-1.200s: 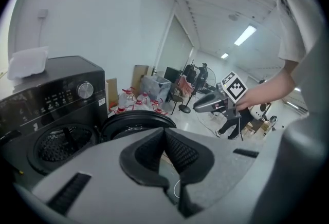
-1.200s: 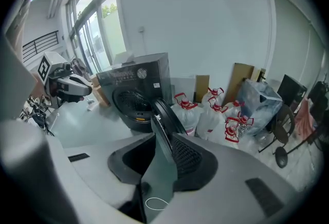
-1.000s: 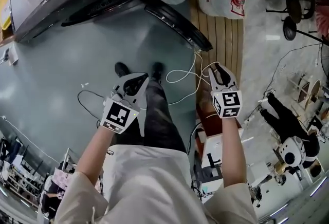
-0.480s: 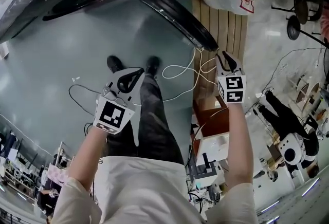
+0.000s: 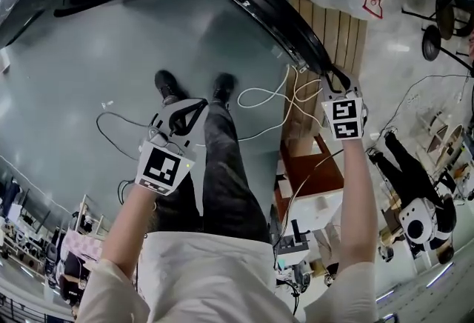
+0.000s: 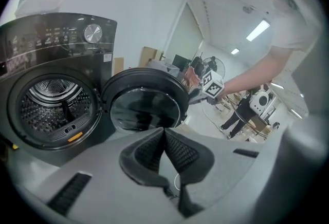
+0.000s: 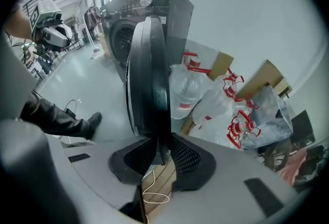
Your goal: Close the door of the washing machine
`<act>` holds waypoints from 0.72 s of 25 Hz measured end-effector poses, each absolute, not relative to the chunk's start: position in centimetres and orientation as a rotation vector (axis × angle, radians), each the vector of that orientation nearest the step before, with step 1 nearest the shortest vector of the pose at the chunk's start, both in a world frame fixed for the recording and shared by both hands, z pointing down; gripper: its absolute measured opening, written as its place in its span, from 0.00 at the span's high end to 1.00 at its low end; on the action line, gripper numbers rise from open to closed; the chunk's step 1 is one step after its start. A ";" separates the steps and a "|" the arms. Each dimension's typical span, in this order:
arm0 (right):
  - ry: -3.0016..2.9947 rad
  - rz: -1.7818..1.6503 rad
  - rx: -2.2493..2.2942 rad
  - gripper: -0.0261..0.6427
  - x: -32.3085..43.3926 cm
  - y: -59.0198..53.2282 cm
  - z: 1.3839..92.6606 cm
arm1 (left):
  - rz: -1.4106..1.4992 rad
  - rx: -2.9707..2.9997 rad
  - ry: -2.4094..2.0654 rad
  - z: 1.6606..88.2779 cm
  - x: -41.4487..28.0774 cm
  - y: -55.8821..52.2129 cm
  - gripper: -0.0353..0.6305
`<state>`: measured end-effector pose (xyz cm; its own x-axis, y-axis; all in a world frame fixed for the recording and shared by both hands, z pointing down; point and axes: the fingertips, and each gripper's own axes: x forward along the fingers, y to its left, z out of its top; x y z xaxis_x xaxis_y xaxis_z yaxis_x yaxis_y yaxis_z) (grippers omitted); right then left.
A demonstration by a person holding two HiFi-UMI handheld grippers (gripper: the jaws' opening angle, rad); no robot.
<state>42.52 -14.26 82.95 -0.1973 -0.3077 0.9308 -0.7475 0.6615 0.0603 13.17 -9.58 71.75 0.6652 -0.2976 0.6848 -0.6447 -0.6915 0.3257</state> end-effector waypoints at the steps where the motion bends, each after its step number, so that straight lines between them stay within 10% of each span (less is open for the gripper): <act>1: -1.783 0.494 0.847 0.81 42.3 -14.3 83.0 | 0.815 2.308 -0.737 72.1 12.8 -9.3 0.93; 18: -1.823 0.482 0.705 0.82 36.4 -9.0 83.0 | 0.801 2.267 -0.860 74.0 7.1 -7.4 0.93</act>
